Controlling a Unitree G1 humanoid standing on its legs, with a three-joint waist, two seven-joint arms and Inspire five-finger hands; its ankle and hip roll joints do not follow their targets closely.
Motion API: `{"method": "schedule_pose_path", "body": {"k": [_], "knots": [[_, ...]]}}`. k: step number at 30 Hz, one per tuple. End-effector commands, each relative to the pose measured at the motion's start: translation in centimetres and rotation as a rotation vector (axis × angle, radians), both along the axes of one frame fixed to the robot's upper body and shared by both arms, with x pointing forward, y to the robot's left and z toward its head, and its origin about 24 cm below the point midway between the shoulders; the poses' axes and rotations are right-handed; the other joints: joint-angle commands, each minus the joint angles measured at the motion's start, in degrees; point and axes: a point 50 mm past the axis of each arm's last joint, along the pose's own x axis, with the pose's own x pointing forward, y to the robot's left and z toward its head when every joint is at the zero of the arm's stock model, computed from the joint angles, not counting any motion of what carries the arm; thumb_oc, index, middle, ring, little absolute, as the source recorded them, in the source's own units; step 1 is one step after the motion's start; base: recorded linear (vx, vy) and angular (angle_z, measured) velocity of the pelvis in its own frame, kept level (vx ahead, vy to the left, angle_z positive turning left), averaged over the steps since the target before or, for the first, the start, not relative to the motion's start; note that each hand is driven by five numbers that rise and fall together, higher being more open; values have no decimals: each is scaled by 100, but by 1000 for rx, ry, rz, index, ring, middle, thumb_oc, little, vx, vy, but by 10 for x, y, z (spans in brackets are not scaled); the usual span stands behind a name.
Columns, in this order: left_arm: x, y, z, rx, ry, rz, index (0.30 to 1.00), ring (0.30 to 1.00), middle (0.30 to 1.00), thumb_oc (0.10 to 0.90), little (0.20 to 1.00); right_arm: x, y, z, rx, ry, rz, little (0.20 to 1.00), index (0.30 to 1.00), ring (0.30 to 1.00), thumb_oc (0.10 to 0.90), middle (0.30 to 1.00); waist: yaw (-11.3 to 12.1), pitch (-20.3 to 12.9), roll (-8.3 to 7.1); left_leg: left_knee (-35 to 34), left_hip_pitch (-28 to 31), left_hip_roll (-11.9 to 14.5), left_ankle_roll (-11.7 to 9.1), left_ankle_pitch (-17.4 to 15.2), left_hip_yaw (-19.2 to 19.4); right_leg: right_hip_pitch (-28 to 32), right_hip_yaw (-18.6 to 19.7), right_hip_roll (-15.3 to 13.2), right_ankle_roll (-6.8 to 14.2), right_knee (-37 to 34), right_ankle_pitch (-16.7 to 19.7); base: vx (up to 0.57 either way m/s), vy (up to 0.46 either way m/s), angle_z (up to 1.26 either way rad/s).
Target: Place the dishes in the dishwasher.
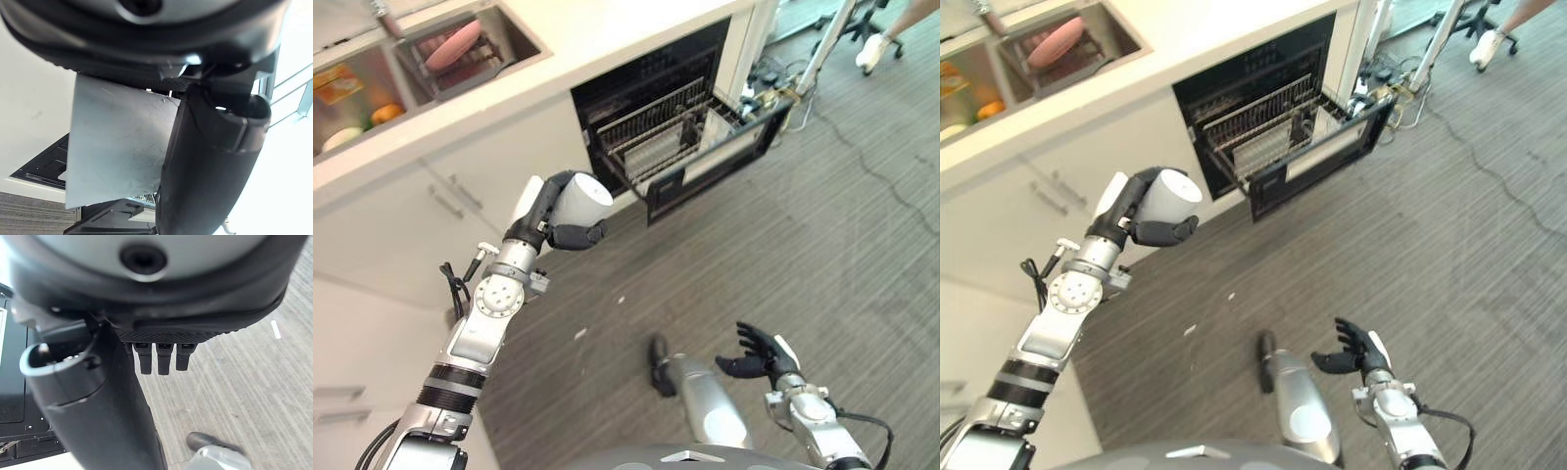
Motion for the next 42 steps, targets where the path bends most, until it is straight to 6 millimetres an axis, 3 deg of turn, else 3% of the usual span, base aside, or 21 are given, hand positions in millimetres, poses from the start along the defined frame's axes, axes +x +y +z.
{"method": "schedule_pose_path", "body": {"k": [1, 3, 4, 6, 7, 8, 9, 11, 12, 15, 17, 20, 22, 28, 34, 36, 37, 38, 39, 40, 42], "knots": [[-19, 4, 36, 59, -247, -10, 300, 300, 300, 400, 300, 68, -9, 81, -130, -430, 110, 900, 900, 900, 800, 900, 458, -455, -124, -315, -577, 666, 492, -12, 595, 787, 610, -929, 1109, 378, 684, 339, -203, 7], [-19, 1, 32, 32, -236, -11, 300, 300, 300, 400, 300, 67, -13, 97, -141, -504, 115, 900, 900, 900, 800, 900, 452, -517, -203, 839, -853, 829, 268, 436, 548, 1135, 812, -809, 888, 313, 752, 374, -327, 39], [-18, 1, 29, -16, -227, 6, 300, 300, 300, 400, 300, 67, -18, 110, -166, -556, 120, 900, 900, 900, 800, 900, 544, -378, -324, 2647, -1616, 950, 56, 1134, 279, 1523, 1024, -672, 581, 350, 603, 340, -358, 54], [-17, 0, 26, -32, -225, 20, 300, 300, 300, 400, 300, 68, -18, 114, -172, -575, 122, 900, 900, 900, 800, 900, 550, -354, -396, 3164, -1991, 925, 94, 1099, 160, 1658, 1070, -643, 484, 270, 574, 182, -163, 36], [-15, -1, 25, -61, -223, 25, 300, 300, 300, 400, 300, 68, -17, 117, -174, -582, 131, 900, 900, 900, 800, 900, 584, -338, -423, 3025, -2117, 940, 160, 996, 169, 1786, 1127, -639, 473, 240, 526, 148, 5, 13], [-13, -3, 24, -77, -222, 28, 300, 300, 300, 400, 300, 67, -16, 116, -173, -581, 136, 900, 900, 900, 800, 900, 531, -355, -445, 2644, -2142, 1129, 179, 946, 309, 1830, 1105, -698, 505, 246, 527, 375, 120, -23], [-12, -4, 24, -83, -234, 46, 300, 300, 300, 400, 300, 65, -20, 113, -179, -569, 116, 900, 900, 900, 800, 900, 579, -392, -434, 1564, -1992, 1473, 173, 864, 570, 1967, 1186, -834, 618, 251, 434, 285, 132, -35], [-11, -4, 25, -84, -243, 50, 300, 300, 300, 400, 300, 65, -20, 112, -179, -566, 113, 900, 900, 900, 800, 900, 627, -413, -396, 1078, -1910, 1518, 158, 904, 475, 1982, 1290, -855, 664, 259, 397, 199, 197, -12], [-12, -2, 26, -79, -259, 69, 300, 300, 300, 400, 300, 67, -18, 111, -188, -562, 131, 900, 900, 900, 800, 900, 682, -453, -308, 493, -1826, 1540, 68, 1114, 61, 1966, 1483, -887, 724, 287, 367, 147, 209, -15], [-13, -1, 24, -85, -264, 82, 300, 300, 300, 400, 300, 64, -18, 106, -194, -536, 142, 900, 900, 900, 800, 900, 692, -506, -209, 264, -1671, 1515, 11, 1090, -299, 1982, 1638, -943, 793, 307, 349, 143, 212, -44], [-12, -6, 23, -87, -254, 64, 300, 300, 300, 400, 300, 57, -21, 100, -187, -510, 119, 900, 900, 900, 800, 900, 582, -592, -122, -31, -1428, 1546, -4, 900, -87, 2113, 1592, -1087, 907, 242, 374, 159, 277, -8], [-8, -11, 24, -71, -254, 35, 300, 300, 300, 400, 300, 52, -25, 96, -187, -497, 91, 900, 900, 900, 800, 900, 550, -615, -94, -123, -1280, 1304, 97, 605, -29, 2109, 1690, -1332, 1039, 192, 542, 60, 357, 30], [-5, -15, 28, -47, -261, 7, 300, 300, 300, 400, 300, 52, -23, 94, -171, -492, 77, 900, 900, 900, 800, 900, 514, -611, -179, -84, -1265, 1088, 276, 210, 60, 2015, 1802, -1548, 1161, 180, 682, -39, 255, -5], [-2, -17, 33, -32, -271, -19, 300, 300, 300, 400, 300, 54, -20, 90, -140, -486, 54, 900, 900, 900, 800, 900, 518, -604, -318, 121, -1331, 863, 487, -103, 205, 1827, 2039, -1741, 1319, 212, 894, -43, 160, -34], [0, -30, 35, -41, -266, -80, 300, 300, 300, 400, 300, 52, -27, 96, -163, -511, 21, 900, 900, 900, 800, 900, 371, -465, -539, 463, -1429, 594, 770, -468, 485, 1467, 2359, -1944, 1563, 228, 1571, -80, 159, -20], [1, -33, 36, -51, -268, -99, 300, 300, 300, 400, 300, 57, -26, 100, -161, -540, 9, 900, 900, 900, 800, 900, 374, -386, -537, 392, -1422, 596, 771, -437, 748, 1188, 2096, -1983, 1664, 103, 1882, -112, 119, -32], [0, -33, 38, -58, -273, -102, 300, 300, 300, 400, 300, 60, -25, 106, -164, -573, 6, 900, 900, 900, 800, 900, 369, -362, -457, 271, -1341, 679, 749, -433, 930, 1058, 1810, -1943, 1736, -46, 1975, -47, 72, -71], [0, -33, 38, -58, -274, -101, 300, 300, 300, 400, 300, 60, -25, 106, -164, -574, 7, 900, 900, 900, 800, 900, 373, -366, -470, 251, -1348, 665, 747, -400, 940, 1044, 1821, -1952, 1732, -63, 2004, -56, 125, -92], [0, -34, 41, -60, -285, -117, 300, 300, 300, 400, 300, 67, -21, 118, -165, -631, 17, 900, 900, 900, 800, 900, 375, -274, -340, 134, -1275, 787, 739, -328, 1121, 808, 1285, -1879, 1783, -154, 1914, -66, 77, -97], [0, -34, 41, -60, -286, -117, 300, 300, 300, 400, 300, 67, -21, 118, -165, -632, 17, 900, 900, 900, 800, 900, 370, -276, -355, 122, -1287, 770, 738, -299, 1120, 794, 1288, -1894, 1779, -158, 1931, -125, 130, -112], [1, -38, 47, -81, -309, -136, 300, 300, 300, 400, 300, 71, -19, 137, -155, -732, 14, 900, 900, 900, 800, 900, 350, -248, -238, 10, -1350, 872, 751, -144, 1274, 939, 1097, -1957, 1704, 104, 1714, -186, 58, -64]]}}
